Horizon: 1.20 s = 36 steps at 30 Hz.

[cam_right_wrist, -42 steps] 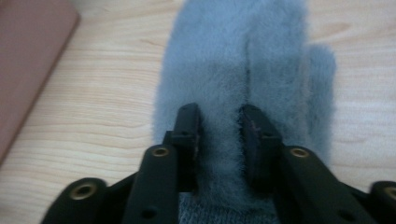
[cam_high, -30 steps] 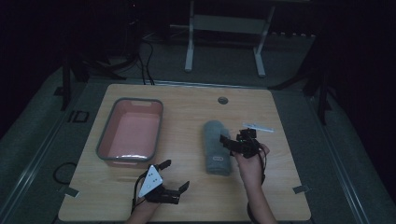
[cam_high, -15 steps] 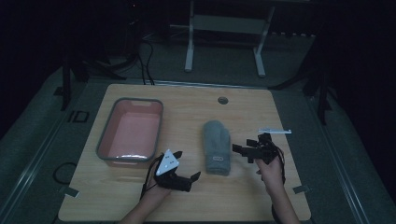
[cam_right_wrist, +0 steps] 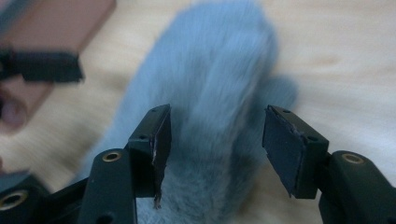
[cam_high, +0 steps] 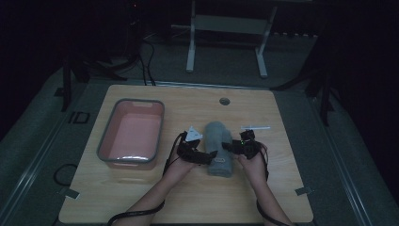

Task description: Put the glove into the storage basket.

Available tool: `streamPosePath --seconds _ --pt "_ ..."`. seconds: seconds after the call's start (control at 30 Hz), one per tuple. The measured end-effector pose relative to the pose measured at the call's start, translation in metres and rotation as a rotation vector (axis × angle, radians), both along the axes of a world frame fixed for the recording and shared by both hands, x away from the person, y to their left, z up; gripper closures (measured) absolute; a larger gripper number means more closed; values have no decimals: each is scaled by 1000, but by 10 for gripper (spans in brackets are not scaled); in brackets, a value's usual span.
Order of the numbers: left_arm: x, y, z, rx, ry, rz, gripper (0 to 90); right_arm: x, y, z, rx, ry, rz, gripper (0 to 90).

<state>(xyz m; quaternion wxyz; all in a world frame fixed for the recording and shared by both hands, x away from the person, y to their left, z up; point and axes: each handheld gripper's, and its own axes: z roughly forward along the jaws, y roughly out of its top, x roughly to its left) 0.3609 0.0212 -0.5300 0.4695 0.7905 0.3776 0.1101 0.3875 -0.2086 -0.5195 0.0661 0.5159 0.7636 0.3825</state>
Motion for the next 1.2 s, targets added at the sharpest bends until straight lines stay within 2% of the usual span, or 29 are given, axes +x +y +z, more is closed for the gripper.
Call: streamPosePath --seconds 0.03,0.1,0.13,0.2,0.27,0.33,0.43,0.53,0.6,0.67,0.8,0.9,0.93,1.0,1.07,1.2 --pt "3 -1 -2 2 15 1 72 0 1 -3 -20 6 -7 413" --pt "6 -3 -5 6 39 15 166 0 -1 -10 -23 39 -21 421" --pt "8 -3 -7 4 57 14 168 0 -4 -13 -23 54 -30 440" --pt "9 -5 -10 19 90 17 174 1 -9 -18 17 80 -36 446" --pt "11 -6 -13 15 127 24 193 1 -11 -22 10 81 -31 430" --pt "13 -6 -17 17 146 30 193 3 -12 -25 25 93 -30 428" --pt "20 -6 -23 16 198 36 188 5 -9 -26 13 78 -5 437" --pt "23 -7 -26 23 201 14 173 6 -7 -25 -8 81 19 468" --pt "27 -8 -29 0 231 -12 184 7 -7 -26 11 84 34 512" --pt "29 -9 -29 0 230 -38 224 6 -8 -28 22 77 49 555" --pt "33 -10 -31 -40 264 -111 391 5 -9 -30 55 84 55 631" --pt "34 -11 -31 -61 290 -121 498 5 -10 -31 71 90 54 669" --pt "34 -11 -31 -65 290 -127 535 4 -10 -32 76 85 58 685" --pt "32 -13 -29 -47 254 -148 625 3 -11 -33 91 77 58 721" --pt "31 -14 -27 -48 254 -156 703 0 -11 -33 96 62 50 748" --pt "32 -14 -24 -56 252 -159 760 -4 -9 -29 68 44 39 776"
